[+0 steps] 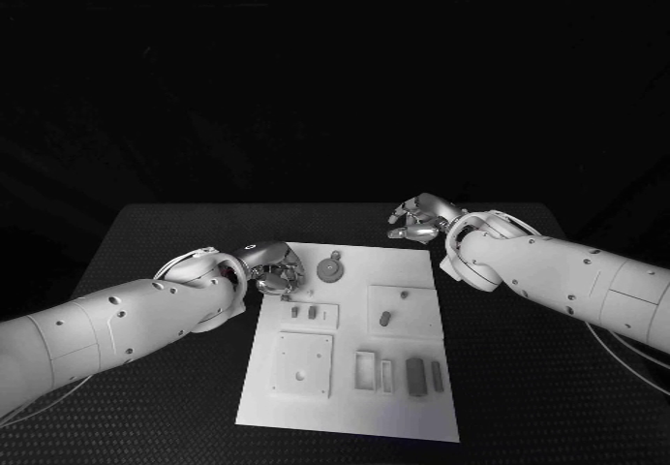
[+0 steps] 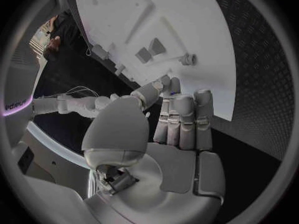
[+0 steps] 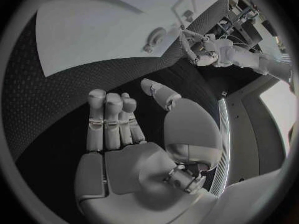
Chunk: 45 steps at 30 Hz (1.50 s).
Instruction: Assemble the parts on the task board
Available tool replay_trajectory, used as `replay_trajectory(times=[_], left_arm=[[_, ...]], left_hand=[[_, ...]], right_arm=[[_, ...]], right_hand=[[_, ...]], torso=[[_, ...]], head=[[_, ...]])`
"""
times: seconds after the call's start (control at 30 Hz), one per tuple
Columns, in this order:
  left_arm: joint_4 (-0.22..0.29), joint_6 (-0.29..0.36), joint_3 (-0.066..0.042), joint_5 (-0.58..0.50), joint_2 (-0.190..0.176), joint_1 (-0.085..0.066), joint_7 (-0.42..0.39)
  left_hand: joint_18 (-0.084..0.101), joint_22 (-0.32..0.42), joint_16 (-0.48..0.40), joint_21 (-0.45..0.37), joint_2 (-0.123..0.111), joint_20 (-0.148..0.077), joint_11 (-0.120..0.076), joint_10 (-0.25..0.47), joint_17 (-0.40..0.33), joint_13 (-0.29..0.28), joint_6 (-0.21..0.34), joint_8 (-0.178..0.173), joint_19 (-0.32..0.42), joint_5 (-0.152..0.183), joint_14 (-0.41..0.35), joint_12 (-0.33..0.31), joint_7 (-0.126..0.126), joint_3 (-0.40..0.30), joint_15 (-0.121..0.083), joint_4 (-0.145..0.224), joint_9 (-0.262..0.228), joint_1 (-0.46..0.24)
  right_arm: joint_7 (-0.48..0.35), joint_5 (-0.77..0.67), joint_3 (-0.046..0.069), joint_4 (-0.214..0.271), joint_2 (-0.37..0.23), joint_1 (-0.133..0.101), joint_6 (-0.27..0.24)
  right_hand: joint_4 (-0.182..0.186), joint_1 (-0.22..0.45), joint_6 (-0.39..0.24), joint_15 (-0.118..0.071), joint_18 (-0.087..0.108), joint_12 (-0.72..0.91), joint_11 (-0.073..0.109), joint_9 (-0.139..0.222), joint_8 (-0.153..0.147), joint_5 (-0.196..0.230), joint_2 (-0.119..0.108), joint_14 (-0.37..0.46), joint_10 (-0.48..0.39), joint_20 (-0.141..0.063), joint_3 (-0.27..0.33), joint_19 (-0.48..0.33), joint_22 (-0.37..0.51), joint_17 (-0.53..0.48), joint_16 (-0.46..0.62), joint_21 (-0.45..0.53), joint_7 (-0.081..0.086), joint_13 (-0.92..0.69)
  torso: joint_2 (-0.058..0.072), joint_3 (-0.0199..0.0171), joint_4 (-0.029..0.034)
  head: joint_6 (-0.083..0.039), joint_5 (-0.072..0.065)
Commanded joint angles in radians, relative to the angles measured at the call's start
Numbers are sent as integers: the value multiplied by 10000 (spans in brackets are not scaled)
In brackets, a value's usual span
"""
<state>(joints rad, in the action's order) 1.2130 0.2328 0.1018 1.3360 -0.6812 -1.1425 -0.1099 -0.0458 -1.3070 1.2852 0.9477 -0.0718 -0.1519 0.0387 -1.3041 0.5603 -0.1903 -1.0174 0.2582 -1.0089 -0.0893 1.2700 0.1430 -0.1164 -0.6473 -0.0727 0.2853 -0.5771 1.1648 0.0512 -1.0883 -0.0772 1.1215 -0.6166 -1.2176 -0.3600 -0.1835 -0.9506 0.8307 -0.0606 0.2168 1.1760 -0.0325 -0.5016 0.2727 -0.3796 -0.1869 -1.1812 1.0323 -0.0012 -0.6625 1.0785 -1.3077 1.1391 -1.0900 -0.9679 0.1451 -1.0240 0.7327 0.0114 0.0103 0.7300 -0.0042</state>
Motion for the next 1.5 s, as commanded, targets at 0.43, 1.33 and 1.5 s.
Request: replay_trajectory(times=[0.43,1.33,1.5], left_arm=[[312,-1004,-225,-562,-547,-238,642],[248,-826,-62,1719,-543,-229,260],[231,-942,-2,1722,-503,-213,217]], left_hand=[[-612,-7,-6,-102,-607,-193,-64,-69,-70,-281,461,-170,78,356,-184,403,-151,860,-80,-264,51,-796],[-346,-14,-469,-554,-1189,-24,159,1075,-372,-951,736,-202,792,240,-1152,1038,-262,803,151,-41,59,-38],[-335,-41,-406,-556,-1118,-27,133,1103,-356,-1071,649,-142,802,238,-1164,1207,-225,802,126,-70,39,-17]], right_arm=[[-67,-46,2,32,-75,0,58],[-67,-46,2,72,-122,-2,61],[-67,-46,2,65,-121,-2,61]], right_hand=[[-69,69,209,15,450,41,-164,16,42,-65,15,70,-1143,-62,-4,20,-181,-18,-49,49,152,15],[-71,65,210,15,450,44,-164,17,43,-64,14,70,-1143,-62,-5,20,-181,-21,-51,49,152,19],[-71,65,211,15,450,44,-164,17,43,-64,15,70,-1143,-62,-6,20,-181,-21,-51,49,152,19]], torso=[[4,-5,8],[9,0,-6],[11,11,-5]], head=[[-17,11],[-36,76],[-24,63]])
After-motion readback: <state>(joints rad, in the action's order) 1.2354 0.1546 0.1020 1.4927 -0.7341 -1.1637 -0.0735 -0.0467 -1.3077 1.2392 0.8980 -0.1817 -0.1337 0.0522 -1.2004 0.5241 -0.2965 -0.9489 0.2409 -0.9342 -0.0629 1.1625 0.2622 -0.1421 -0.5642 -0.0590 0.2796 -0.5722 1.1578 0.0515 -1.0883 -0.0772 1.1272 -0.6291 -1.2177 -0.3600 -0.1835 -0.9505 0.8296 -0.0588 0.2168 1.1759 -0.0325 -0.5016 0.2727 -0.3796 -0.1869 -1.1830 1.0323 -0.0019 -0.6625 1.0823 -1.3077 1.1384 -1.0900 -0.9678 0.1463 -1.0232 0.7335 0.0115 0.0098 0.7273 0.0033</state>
